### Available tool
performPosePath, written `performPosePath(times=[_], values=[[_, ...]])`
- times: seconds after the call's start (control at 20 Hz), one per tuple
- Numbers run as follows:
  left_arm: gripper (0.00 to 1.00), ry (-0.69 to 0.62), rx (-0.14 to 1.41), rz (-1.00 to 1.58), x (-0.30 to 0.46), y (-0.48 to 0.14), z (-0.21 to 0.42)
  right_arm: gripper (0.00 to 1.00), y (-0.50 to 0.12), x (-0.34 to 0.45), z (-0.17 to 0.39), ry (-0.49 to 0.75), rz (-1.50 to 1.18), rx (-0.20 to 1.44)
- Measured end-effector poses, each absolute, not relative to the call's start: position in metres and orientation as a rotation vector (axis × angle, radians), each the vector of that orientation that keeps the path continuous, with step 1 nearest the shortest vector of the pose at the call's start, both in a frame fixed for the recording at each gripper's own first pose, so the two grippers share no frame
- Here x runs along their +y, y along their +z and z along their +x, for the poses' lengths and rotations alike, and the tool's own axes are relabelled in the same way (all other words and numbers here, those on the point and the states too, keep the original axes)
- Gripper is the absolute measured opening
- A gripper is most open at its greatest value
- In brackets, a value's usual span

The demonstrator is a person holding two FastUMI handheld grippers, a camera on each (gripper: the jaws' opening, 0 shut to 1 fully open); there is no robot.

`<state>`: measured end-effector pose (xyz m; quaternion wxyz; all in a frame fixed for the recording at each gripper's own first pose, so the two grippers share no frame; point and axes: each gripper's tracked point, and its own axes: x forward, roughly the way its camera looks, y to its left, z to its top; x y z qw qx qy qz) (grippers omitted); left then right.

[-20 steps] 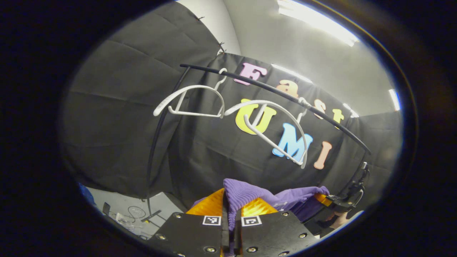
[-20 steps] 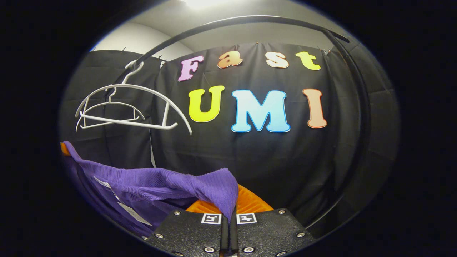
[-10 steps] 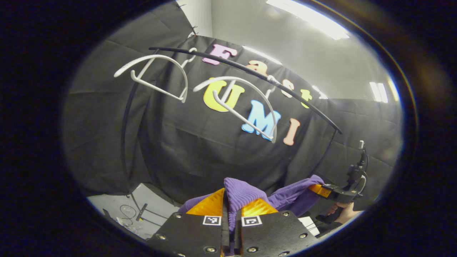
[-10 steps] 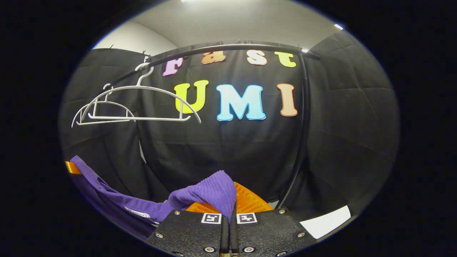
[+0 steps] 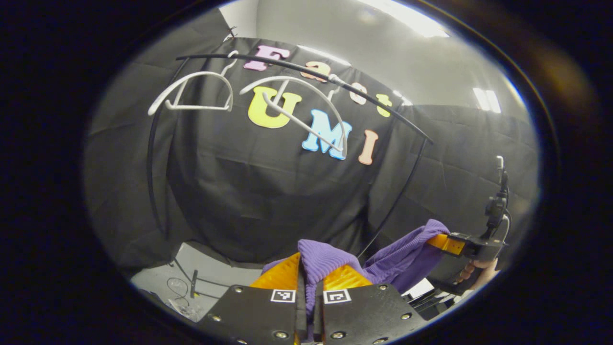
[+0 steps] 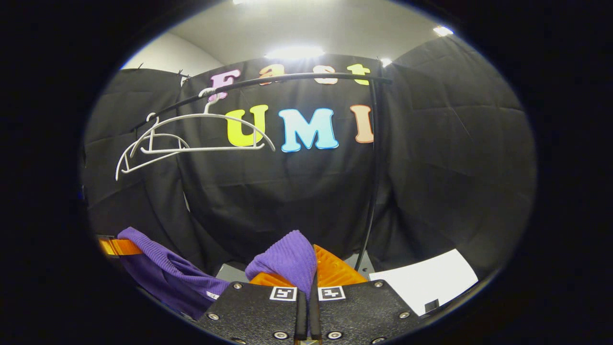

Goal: Grasp the clothes on the hanger with both hands and then place them into the laundry hamper below.

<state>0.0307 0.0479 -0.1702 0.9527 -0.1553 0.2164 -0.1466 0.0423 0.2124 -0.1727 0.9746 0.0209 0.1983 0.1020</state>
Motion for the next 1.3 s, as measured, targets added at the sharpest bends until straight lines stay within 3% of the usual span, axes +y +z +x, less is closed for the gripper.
performPosePath(times=[0.05,0.6,0.9,1.3], values=[[0.06,-0.291,0.461,-0.334,0.045,-0.180,0.027,0.02,-0.186,0.212,0.036,0.207,0.049,0.432],[0.06,-0.046,0.709,-0.272,0.052,-0.295,-0.024,0.02,-0.307,0.236,-0.009,0.297,0.203,0.710],[0.06,-0.038,0.754,-0.240,0.033,-0.331,-0.022,0.02,-0.343,0.233,-0.023,0.316,0.185,0.811],[0.07,-0.107,0.822,-0.187,0.031,-0.374,-0.004,0.04,-0.375,0.238,-0.016,0.246,0.129,0.909]])
